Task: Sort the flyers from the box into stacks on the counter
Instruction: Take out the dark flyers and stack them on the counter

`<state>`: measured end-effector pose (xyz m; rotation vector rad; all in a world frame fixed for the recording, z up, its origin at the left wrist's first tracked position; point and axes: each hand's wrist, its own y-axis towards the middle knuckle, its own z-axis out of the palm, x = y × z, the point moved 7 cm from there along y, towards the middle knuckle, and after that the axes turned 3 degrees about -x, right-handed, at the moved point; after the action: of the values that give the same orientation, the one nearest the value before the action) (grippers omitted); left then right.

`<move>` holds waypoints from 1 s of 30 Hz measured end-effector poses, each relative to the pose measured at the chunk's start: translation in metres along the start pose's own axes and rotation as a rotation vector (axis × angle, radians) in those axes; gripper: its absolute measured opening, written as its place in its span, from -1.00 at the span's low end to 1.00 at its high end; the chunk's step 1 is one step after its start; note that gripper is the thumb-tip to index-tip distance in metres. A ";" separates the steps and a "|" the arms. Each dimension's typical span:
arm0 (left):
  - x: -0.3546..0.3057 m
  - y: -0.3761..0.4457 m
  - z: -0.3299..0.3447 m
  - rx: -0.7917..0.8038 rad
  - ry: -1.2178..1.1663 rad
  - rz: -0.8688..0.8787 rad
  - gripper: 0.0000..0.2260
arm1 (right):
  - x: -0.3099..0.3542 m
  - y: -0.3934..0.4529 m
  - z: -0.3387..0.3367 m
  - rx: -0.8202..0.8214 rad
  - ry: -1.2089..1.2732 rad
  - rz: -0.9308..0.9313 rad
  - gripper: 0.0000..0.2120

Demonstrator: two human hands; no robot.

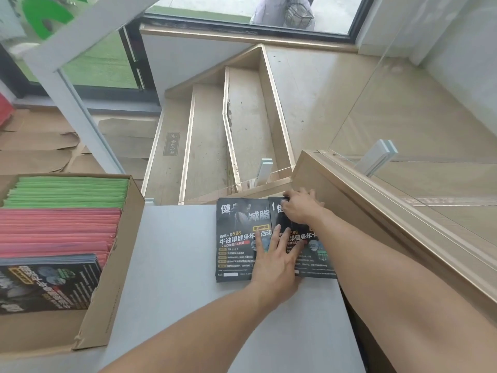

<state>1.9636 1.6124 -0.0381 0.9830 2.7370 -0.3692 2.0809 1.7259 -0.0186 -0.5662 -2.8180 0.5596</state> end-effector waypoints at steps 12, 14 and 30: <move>-0.001 0.016 -0.005 -0.084 -0.198 -0.054 -0.19 | -0.007 0.014 0.002 -0.018 0.051 -0.017 -0.56; -0.003 0.017 -0.004 -0.099 -0.197 -0.026 -0.20 | -0.006 0.014 0.002 -0.031 0.048 -0.022 -0.57; -0.005 -0.007 -0.021 -0.331 -0.155 0.209 -0.18 | 0.004 -0.007 -0.010 -0.106 -0.166 -0.092 -0.52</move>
<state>1.9603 1.6102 -0.0153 1.0818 2.4223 0.0418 2.0774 1.7247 -0.0064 -0.4235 -3.0272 0.4623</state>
